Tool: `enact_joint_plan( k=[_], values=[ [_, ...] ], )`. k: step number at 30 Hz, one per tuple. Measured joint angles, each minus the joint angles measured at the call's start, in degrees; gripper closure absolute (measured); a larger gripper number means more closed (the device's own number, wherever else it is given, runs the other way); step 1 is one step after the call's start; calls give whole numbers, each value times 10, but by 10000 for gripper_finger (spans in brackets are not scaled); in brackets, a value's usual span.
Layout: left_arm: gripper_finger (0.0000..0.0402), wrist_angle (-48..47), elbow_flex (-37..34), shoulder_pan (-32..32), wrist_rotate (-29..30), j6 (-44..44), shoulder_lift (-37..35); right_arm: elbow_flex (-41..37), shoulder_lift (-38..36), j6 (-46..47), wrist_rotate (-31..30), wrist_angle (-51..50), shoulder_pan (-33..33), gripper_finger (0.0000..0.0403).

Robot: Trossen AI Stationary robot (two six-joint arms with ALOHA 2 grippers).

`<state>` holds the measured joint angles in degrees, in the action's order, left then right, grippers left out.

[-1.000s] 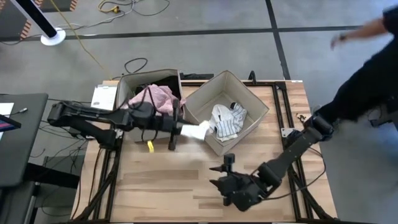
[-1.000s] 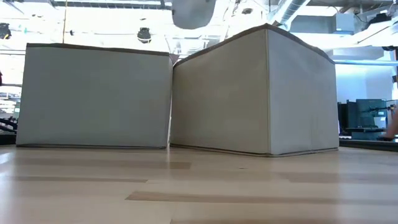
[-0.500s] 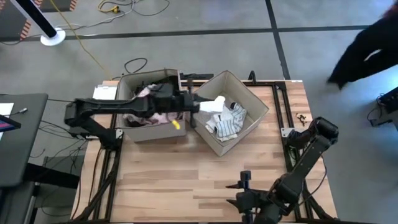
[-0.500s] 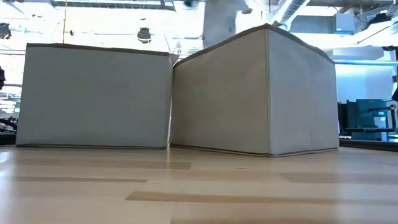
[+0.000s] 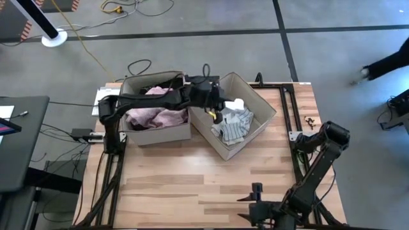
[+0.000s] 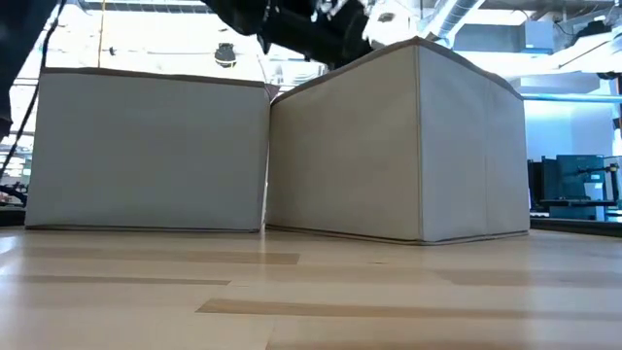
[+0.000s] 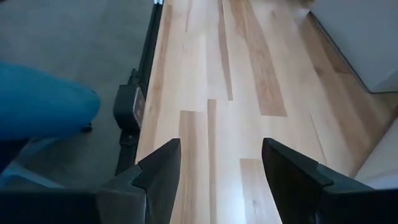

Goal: Sort clothes
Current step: Put the white sock into the right laundry organizer, then return to Home Position

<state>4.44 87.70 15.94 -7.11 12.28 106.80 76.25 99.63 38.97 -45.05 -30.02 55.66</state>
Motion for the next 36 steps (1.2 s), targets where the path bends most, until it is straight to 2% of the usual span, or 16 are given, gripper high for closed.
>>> enact_joint_plan(
  k=[5, 14, 18, 22, 26, 32, 36],
  values=[
    [349, -47, 9, 14, -21, -47, 30, -23, 0, 3, -4, 32, 10, 164],
    [228, -150, 10, 32, -85, -89, 27, -27, 0, 7, -16, 17, 10, 164],
    [186, -191, 25, 29, -105, -80, 18, -27, 0, -14, -24, 20, 9, 164],
    [174, -218, 50, 10, -100, -42, -7, -27, 0, -52, -53, 27, 10, 164],
    [175, -219, 58, -25, -51, 4, -62, -27, -17, -99, -60, 31, 8, 170],
    [177, -254, 58, -86, 23, 59, -164, -27, -80, -219, -60, 48, 0, 190],
    [177, -324, 58, -120, 26, 55, -223, -26, -133, -297, -50, 54, 1, 199]
  ],
)
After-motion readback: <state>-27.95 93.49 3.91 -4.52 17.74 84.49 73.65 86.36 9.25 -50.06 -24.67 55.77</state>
